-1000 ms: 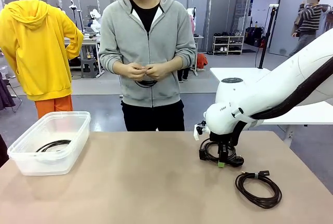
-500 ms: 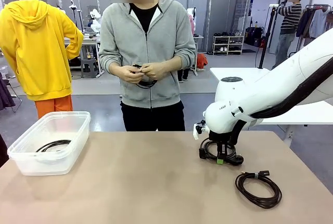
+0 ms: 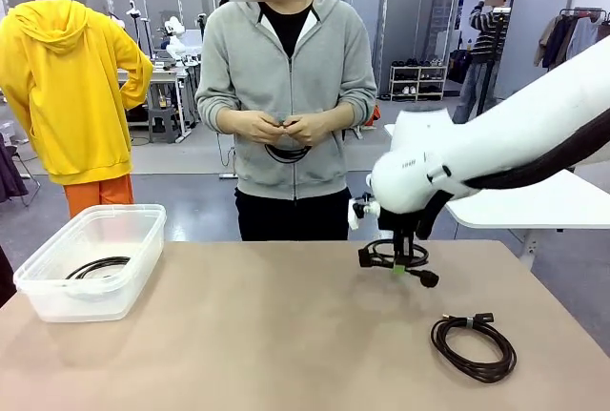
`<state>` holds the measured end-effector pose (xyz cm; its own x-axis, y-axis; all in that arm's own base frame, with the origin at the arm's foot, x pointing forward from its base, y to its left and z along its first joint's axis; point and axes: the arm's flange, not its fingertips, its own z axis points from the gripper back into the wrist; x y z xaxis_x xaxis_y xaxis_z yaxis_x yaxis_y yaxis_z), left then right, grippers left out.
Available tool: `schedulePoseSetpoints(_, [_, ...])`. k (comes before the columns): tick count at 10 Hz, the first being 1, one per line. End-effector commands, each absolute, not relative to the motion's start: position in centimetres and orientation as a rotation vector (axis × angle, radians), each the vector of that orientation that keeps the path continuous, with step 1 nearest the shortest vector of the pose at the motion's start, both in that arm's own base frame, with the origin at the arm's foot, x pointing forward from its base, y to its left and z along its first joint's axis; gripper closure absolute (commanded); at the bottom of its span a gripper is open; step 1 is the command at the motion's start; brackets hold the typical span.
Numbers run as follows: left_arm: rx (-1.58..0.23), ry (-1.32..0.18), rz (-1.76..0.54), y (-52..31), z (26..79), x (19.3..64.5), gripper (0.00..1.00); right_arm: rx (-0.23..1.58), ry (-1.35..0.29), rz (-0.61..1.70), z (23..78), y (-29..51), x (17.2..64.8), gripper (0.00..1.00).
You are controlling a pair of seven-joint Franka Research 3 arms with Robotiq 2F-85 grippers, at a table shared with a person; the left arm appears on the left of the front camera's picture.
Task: Organize and store the cables.
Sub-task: Place the Power Cable into the Organizing box.
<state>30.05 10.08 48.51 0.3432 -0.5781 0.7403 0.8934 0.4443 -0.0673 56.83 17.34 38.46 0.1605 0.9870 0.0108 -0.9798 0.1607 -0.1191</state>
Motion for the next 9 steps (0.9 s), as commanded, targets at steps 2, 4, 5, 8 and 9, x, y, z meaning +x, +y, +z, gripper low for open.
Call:
schedulePoseSetpoints(2, [-0.537,-0.725,-1.022,10.1,48.5,30.1,0.0,-0.072,-0.105,1.496,43.6,17.6,53.8,1.0])
schedulePoseSetpoints(4, [-0.537,-0.725,-1.022,10.1,48.5,30.1,0.0,-0.103,-0.096,1.463,43.7,18.4,54.5,1.0])
schedulePoseSetpoints(5, [-0.537,-0.725,-1.022,10.1,48.5,30.1,0.0,-0.103,-0.096,1.463,43.7,18.4,54.5,1.0])
schedulePoseSetpoints(8, [-0.537,-0.725,-1.022,10.1,48.5,30.1,0.0,-0.103,-0.096,1.463,43.7,18.4,54.5,1.0])
schedulePoseSetpoints(9, [-0.537,-0.725,-1.022,10.1,48.5,30.1,0.0,-0.103,-0.096,1.463,43.7,18.4,54.5,1.0])
